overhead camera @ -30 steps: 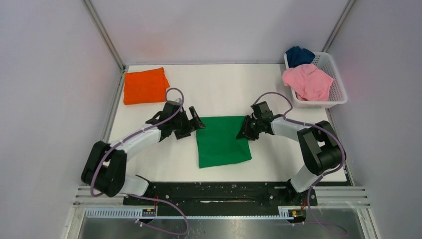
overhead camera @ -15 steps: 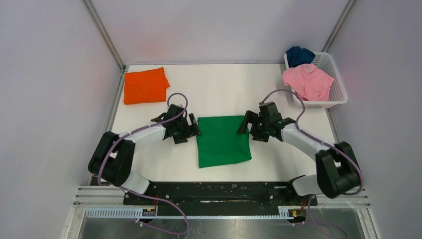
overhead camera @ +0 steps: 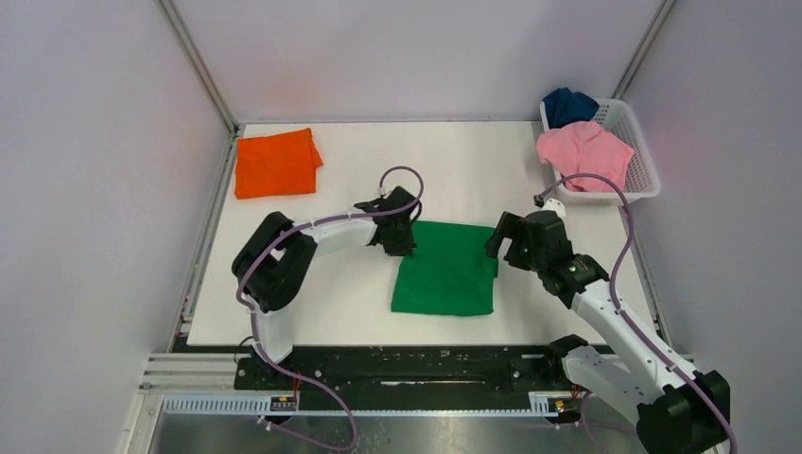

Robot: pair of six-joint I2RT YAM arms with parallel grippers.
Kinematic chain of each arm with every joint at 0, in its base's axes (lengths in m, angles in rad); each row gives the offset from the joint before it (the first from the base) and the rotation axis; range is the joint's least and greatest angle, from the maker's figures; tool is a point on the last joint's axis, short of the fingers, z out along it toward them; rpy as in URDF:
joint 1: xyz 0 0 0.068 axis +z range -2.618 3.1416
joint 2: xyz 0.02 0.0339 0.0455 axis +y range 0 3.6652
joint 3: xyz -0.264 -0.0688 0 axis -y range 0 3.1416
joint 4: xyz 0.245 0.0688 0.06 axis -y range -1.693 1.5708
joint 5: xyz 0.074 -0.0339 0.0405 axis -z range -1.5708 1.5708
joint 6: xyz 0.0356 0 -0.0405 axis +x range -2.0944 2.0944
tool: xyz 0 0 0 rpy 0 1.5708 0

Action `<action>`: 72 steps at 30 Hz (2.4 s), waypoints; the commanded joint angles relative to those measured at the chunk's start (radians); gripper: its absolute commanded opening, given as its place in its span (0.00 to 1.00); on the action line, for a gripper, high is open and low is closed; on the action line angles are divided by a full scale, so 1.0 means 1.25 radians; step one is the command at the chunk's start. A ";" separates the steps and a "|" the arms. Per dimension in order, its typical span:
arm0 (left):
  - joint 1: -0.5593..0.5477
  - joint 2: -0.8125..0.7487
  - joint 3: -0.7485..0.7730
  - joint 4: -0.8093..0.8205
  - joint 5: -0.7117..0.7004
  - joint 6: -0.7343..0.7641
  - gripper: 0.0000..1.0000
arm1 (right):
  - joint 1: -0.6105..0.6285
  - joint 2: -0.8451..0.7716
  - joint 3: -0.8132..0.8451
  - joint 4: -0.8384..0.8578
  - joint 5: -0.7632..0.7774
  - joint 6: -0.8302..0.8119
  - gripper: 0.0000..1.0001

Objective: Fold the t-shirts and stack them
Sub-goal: Put the neatly folded tshirt into the corner of the board with the left arm

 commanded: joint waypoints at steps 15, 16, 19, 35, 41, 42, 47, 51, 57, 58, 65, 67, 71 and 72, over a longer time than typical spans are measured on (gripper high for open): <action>0.128 0.173 0.521 -0.353 -0.626 0.315 0.00 | -0.003 -0.137 -0.066 -0.043 0.229 -0.062 0.99; 0.149 0.177 0.533 -0.340 -0.637 0.337 0.00 | -0.004 -0.138 -0.067 -0.042 0.234 -0.063 0.99; 0.216 0.183 0.558 -0.296 -0.644 0.409 0.00 | -0.004 -0.131 -0.067 -0.033 0.240 -0.065 1.00; 0.428 0.220 0.749 -0.144 -0.640 0.668 0.00 | -0.004 -0.035 -0.059 -0.006 0.245 -0.076 0.99; 0.461 0.206 0.781 -0.112 -0.618 0.740 0.00 | -0.004 -0.021 -0.055 0.000 0.249 -0.078 0.99; 0.463 0.208 0.792 -0.113 -0.614 0.745 0.00 | -0.004 -0.019 -0.055 0.000 0.250 -0.078 1.00; 0.481 0.215 0.833 -0.128 -0.605 0.751 0.00 | -0.003 -0.007 -0.051 0.001 0.250 -0.080 0.99; 0.491 0.206 0.849 -0.131 -0.585 0.764 0.00 | -0.004 -0.001 -0.052 0.007 0.253 -0.079 0.99; 0.501 0.210 0.852 -0.131 -0.578 0.764 0.00 | -0.004 0.022 -0.045 0.009 0.247 -0.078 1.00; 0.504 0.214 0.852 -0.131 -0.577 0.765 0.00 | -0.004 0.026 -0.043 0.010 0.247 -0.078 0.99; 0.548 0.263 0.858 -0.131 -0.520 0.733 0.00 | -0.004 0.037 -0.040 0.011 0.242 -0.077 1.00; 0.575 0.289 0.858 -0.124 -0.501 0.727 0.00 | -0.003 0.038 -0.040 0.012 0.245 -0.076 0.99; 0.603 0.348 0.886 -0.116 -0.494 0.730 0.08 | -0.004 0.038 -0.041 0.012 0.244 -0.075 0.99; 0.611 0.364 0.897 -0.116 -0.492 0.727 0.06 | -0.004 0.038 -0.041 0.011 0.244 -0.074 0.99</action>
